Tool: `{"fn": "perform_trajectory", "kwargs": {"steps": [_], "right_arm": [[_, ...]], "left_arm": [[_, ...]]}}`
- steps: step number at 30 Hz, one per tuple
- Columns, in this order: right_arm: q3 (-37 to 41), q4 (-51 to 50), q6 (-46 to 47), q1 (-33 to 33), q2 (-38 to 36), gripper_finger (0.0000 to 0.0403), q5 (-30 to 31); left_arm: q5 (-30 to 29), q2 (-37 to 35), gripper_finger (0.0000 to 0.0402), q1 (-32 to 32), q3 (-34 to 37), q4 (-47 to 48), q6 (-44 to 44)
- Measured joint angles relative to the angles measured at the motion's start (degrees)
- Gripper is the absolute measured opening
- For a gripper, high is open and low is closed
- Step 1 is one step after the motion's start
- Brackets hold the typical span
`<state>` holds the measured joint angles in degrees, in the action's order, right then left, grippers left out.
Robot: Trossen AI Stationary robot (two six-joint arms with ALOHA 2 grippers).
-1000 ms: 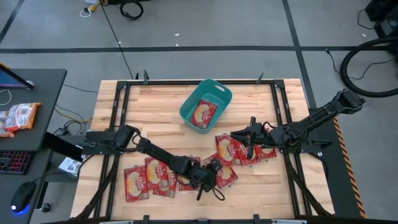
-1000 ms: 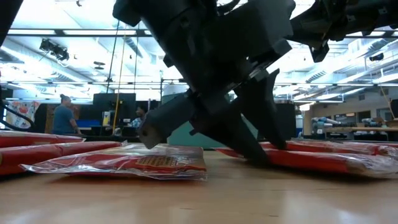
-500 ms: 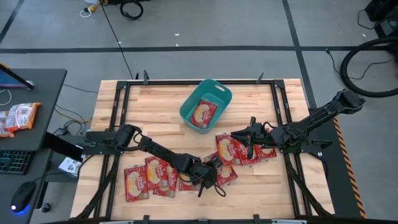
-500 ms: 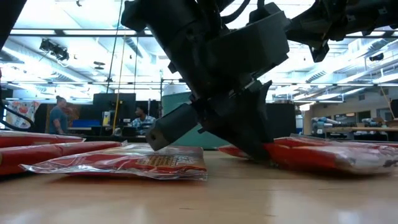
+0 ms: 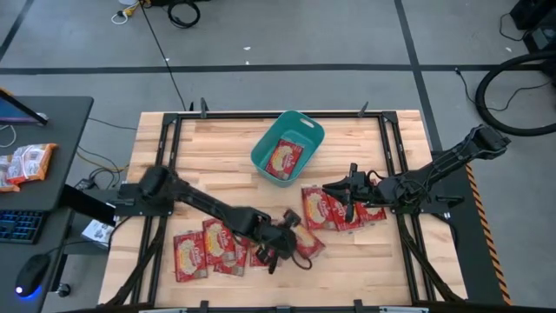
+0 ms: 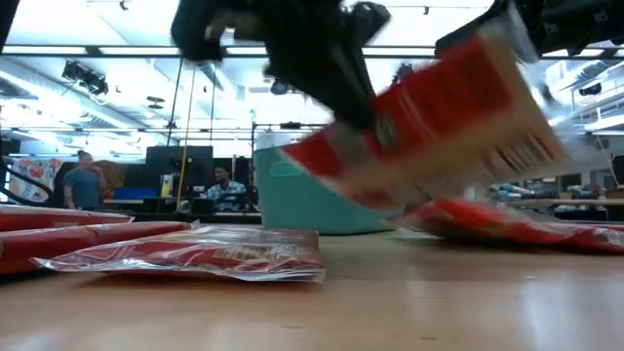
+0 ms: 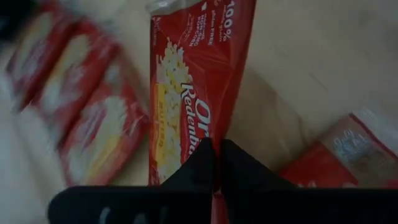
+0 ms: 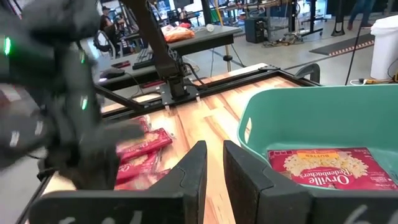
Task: Sort popcorn bags into baskets
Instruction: Put the popcorn pack into the blue bin
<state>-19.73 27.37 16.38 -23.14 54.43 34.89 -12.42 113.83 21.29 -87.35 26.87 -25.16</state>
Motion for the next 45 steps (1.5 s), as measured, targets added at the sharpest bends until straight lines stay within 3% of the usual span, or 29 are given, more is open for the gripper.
{"fn": "perform_trajectory", "kwargs": {"steps": [8, 18, 24, 34, 45], "right_arm": [[0.0, 0.4, 0.0, 0.0, 0.0, 0.0059, 0.1], [0.0, 0.4, 0.0, 0.0, 0.0, 0.0059, 0.2], [0.0, 0.5, 0.0, 0.0, 0.0, 0.0059, 0.2], [0.0, 0.9, -0.5, 0.0, 0.0, 0.0059, 0.2], [0.0, 1.2, -1.1, 0.0, 0.1, 0.0059, 0.1]], "left_arm": [[-0.6, -10.8, 0.0017, -2.0, 0.0, 7.4, 11.8], [-1.4, -17.7, 0.0019, -12.2, -0.1, 10.9, 26.1], [-1.1, -18.0, 0.0020, -20.1, -0.1, 10.8, 28.1], [-0.8, -13.7, 0.0024, -32.9, 1.5, 8.1, 40.4], [0.3, -7.2, 0.0028, -38.6, 1.5, 4.3, 43.5]]}}
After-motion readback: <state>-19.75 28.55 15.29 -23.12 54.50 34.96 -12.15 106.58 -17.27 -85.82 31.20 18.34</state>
